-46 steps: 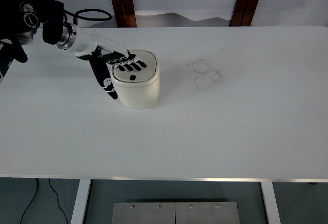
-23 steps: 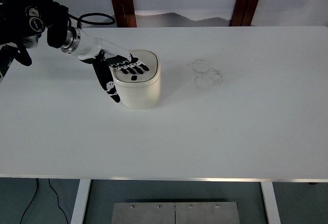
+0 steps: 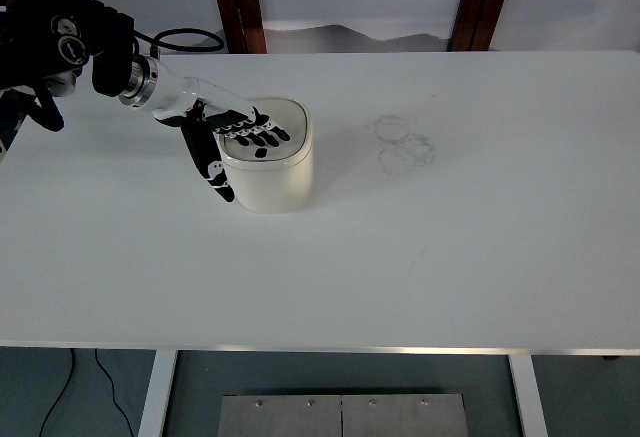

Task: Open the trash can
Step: 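Press down on the lid's button with the left hand fingers, then lift the left hand away as the lid pops open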

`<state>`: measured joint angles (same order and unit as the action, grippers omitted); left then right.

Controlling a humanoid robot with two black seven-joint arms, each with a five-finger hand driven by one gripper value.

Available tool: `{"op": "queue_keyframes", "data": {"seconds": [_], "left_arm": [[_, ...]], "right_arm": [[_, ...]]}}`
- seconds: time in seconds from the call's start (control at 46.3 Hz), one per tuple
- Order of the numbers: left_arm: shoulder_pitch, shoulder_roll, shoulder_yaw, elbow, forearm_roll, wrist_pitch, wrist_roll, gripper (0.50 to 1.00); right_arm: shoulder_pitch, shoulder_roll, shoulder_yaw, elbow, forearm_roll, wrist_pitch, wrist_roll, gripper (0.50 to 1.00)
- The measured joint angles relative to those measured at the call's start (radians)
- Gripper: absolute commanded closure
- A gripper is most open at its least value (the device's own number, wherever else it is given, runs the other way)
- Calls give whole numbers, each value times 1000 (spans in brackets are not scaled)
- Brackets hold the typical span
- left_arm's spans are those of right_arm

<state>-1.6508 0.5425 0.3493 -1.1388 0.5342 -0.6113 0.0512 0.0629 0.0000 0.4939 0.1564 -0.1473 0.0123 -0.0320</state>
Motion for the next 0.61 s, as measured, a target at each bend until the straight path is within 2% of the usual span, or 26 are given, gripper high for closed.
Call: {"op": "queue_keyframes", "data": {"seconds": [0.605], "left_arm": [[-60, 48, -14, 36, -224, 1, -4, 500]], "right_arm": [[0, 0, 0, 0, 0, 0, 0, 505]]}}
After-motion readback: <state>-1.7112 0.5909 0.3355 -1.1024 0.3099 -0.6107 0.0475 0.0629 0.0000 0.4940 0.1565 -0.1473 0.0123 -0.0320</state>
